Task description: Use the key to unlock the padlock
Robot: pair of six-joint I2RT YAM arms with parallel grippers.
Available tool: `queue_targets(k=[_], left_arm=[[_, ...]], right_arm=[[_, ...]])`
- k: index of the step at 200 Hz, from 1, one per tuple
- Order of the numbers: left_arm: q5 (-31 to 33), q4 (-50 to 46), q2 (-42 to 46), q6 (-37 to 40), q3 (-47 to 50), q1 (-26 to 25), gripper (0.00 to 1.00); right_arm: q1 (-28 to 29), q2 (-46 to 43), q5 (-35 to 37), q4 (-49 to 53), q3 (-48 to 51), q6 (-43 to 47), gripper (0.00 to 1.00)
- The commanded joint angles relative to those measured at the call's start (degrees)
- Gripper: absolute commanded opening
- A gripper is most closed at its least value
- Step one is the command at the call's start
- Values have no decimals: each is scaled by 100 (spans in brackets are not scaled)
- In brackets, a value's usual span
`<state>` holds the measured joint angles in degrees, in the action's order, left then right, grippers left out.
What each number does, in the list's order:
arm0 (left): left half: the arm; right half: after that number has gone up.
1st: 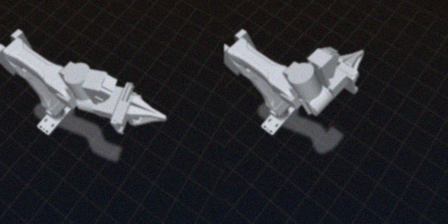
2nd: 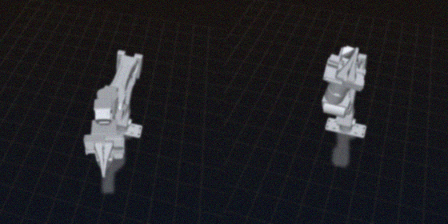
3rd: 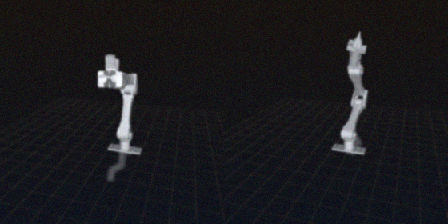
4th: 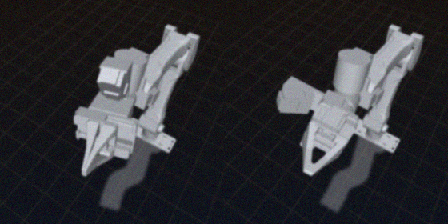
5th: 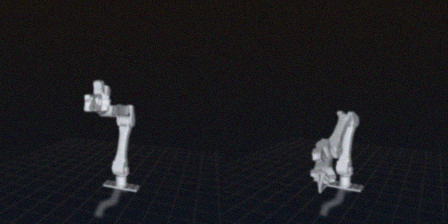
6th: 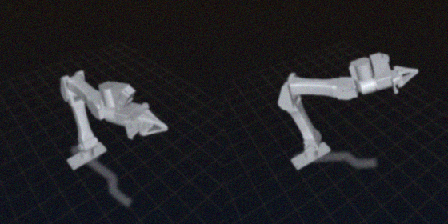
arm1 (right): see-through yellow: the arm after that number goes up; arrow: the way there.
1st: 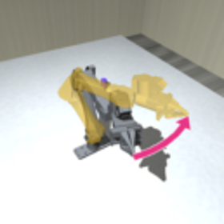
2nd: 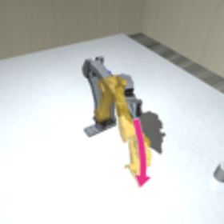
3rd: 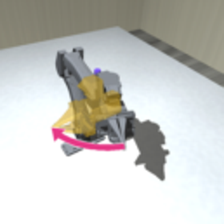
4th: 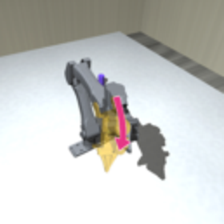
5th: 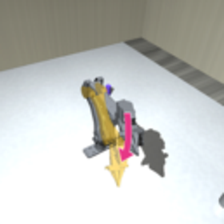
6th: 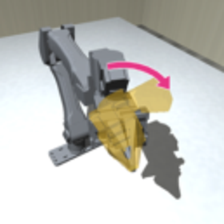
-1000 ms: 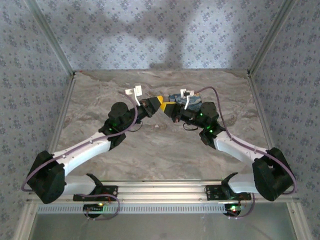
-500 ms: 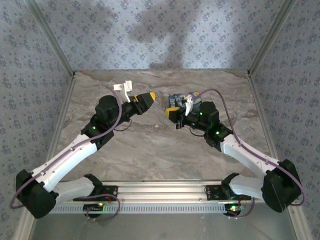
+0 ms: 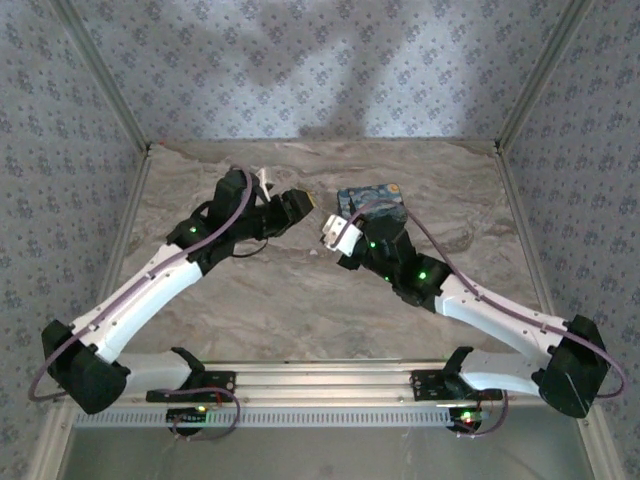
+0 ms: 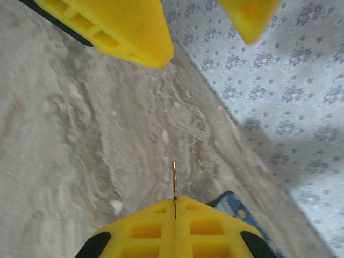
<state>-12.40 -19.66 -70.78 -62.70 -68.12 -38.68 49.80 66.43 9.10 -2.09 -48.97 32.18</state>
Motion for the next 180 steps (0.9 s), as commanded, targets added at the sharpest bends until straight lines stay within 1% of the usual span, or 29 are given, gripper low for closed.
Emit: queue_targets(k=[1, 18, 51, 63, 131, 159, 180], left_arm=[[-275, -24, -94, -826, 69, -57, 51], [-407, 90, -227, -989, 99, -100, 49], [-489, 169, -464, -1122, 88, -210, 42], [-508, 156, -518, -1154, 96, -220, 41], [-570, 286, -648, -1304, 189, -250, 30], [-579, 355, -669, -1342, 231, -249, 24], [-561, 357, -691, -1333, 231, -237, 16]], right_arm=[[155, 121, 768, -129, -163, 996, 0], [238, 197, 821, -158, -212, 1093, 0], [308, 247, 902, -336, -216, 1078, 0], [306, 247, 900, -362, -220, 1071, 0], [309, 213, 810, -459, -261, 939, 0], [317, 211, 796, -451, -262, 922, 0], [321, 203, 788, -451, -252, 926, 0]])
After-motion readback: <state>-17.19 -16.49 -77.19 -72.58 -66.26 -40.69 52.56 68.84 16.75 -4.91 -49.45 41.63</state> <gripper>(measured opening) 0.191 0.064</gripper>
